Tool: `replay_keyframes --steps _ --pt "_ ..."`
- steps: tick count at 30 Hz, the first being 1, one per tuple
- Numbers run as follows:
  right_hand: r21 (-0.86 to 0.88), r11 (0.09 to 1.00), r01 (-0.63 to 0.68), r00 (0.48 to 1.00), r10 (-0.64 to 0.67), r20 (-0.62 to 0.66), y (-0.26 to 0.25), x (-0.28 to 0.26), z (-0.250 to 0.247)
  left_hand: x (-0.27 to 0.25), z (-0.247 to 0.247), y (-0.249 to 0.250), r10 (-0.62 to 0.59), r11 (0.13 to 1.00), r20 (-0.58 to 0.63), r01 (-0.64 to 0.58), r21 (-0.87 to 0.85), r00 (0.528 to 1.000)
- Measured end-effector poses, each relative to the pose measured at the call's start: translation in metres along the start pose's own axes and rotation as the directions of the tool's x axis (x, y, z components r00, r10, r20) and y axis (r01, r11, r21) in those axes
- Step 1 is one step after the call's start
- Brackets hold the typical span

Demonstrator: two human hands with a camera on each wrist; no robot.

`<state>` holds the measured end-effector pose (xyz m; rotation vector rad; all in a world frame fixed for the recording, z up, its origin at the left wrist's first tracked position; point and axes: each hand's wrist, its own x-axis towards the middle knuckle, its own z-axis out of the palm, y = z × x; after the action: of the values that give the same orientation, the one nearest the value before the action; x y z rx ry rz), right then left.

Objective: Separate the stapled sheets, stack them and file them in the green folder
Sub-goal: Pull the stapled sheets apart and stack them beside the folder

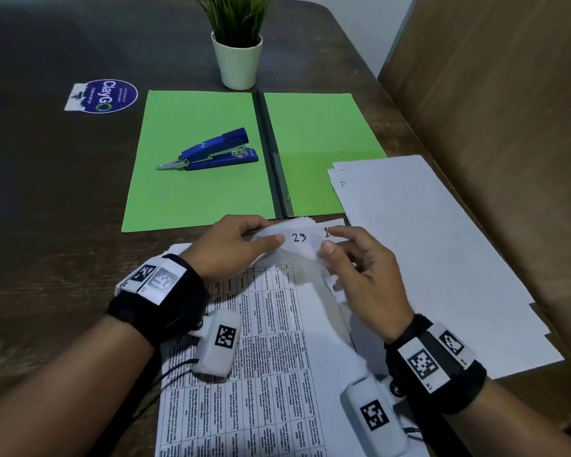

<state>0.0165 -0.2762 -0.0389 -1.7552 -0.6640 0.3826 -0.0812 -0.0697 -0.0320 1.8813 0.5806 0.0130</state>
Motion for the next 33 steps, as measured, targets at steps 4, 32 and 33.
replay_keyframes --steps 4,32,33 --pt "-0.076 0.997 -0.01 1.0 0.009 -0.019 0.006 0.004 -0.001 -0.001 -0.002 0.002 0.008 0.999 0.019 -0.009 0.034 1.0" --pt "-0.154 0.973 0.17 0.985 -0.169 0.02 -0.004 0.002 0.003 0.002 -0.001 -0.002 0.038 0.998 0.037 -0.036 -0.055 0.999" --pt "-0.144 0.975 0.171 0.985 -0.172 0.001 -0.004 0.002 0.003 0.002 -0.001 -0.003 0.034 0.998 0.036 -0.032 -0.056 0.999"
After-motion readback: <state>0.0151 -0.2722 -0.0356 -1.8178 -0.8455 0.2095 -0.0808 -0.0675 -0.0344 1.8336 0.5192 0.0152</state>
